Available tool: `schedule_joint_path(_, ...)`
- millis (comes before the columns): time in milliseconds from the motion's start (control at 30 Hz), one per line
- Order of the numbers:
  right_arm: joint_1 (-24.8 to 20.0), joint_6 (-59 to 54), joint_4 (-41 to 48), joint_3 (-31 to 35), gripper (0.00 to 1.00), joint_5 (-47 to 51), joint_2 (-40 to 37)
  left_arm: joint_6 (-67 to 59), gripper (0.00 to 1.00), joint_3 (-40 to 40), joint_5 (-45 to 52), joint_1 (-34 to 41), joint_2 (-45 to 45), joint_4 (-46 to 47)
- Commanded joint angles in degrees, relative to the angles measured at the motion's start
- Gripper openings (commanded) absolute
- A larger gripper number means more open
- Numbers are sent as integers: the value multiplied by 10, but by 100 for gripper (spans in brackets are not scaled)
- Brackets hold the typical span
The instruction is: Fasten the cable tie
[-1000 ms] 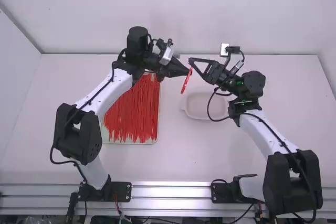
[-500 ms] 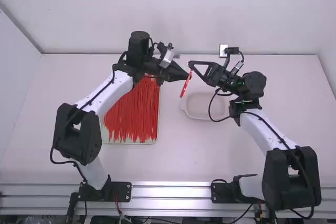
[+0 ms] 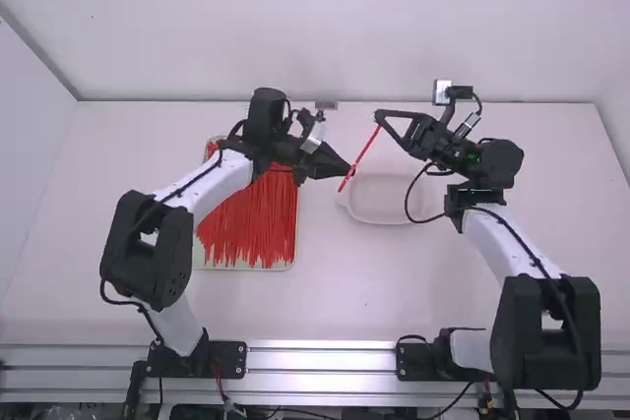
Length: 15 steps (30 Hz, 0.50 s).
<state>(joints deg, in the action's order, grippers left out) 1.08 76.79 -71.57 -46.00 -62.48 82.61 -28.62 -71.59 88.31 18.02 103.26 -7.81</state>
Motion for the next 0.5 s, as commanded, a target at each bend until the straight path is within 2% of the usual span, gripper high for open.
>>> schedule_joint_path(0,-22,14,-16,-33,0,44,-14,-17,2,30,6,-1,2,2)
schedule_joint_path(467,-35,21,-17,-57,0,36,-14,-16,2,38,-15,0,2,12)
